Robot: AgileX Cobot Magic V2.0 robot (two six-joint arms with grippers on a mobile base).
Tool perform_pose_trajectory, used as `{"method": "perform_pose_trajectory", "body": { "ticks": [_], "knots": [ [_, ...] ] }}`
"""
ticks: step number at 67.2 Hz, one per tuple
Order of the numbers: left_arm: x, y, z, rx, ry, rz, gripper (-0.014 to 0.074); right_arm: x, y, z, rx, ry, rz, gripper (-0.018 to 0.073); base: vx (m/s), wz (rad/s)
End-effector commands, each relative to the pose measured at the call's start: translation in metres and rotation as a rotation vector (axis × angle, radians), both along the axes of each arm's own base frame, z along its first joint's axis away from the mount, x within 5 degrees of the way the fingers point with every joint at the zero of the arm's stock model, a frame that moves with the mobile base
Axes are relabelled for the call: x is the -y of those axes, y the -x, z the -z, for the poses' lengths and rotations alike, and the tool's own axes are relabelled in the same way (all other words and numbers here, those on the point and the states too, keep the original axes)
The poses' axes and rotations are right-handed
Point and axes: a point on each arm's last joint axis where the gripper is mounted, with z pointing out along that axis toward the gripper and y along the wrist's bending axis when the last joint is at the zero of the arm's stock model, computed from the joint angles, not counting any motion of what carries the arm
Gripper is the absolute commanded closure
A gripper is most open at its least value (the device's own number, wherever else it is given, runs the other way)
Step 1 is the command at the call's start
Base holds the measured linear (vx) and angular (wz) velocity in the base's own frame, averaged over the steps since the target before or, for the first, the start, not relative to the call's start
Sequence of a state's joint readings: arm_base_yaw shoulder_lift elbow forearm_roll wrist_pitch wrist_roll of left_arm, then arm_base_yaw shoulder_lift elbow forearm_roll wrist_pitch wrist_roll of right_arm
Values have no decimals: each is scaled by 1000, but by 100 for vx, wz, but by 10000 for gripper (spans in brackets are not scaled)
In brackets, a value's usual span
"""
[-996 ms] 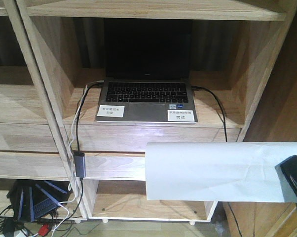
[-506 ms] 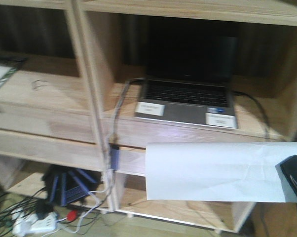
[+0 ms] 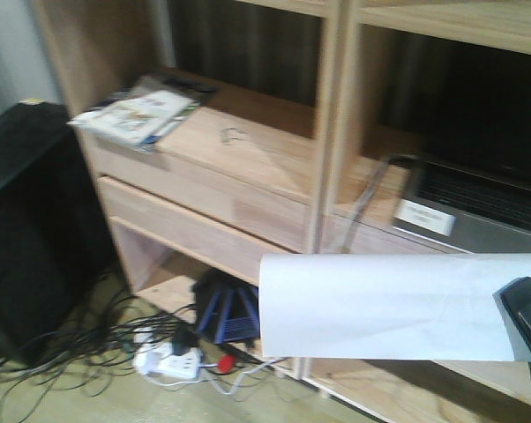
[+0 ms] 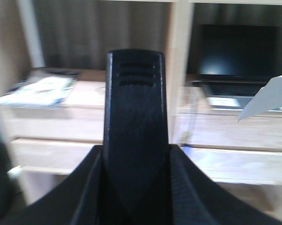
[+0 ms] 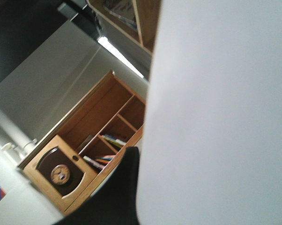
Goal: Grab stapler and paper to desk for stapling
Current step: 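Turn the base away from the shelf holding stapler and paper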
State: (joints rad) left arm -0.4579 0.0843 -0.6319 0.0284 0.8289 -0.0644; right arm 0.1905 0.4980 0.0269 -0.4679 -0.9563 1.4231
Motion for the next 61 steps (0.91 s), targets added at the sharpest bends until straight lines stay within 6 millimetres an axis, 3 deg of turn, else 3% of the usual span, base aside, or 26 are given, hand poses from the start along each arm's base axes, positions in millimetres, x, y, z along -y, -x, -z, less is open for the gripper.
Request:
{"method": "perform_pose_trajectory", "body": {
  "ticks": [1,61],
  "knots": [
    [0,0,-19,121,64,9,603,0,2,-3,44,-26,-9,565,6,55],
    [0,0,-19,121,64,9,603,0,2,-3,44,-26,-9,565,7,56]
  ]
}}
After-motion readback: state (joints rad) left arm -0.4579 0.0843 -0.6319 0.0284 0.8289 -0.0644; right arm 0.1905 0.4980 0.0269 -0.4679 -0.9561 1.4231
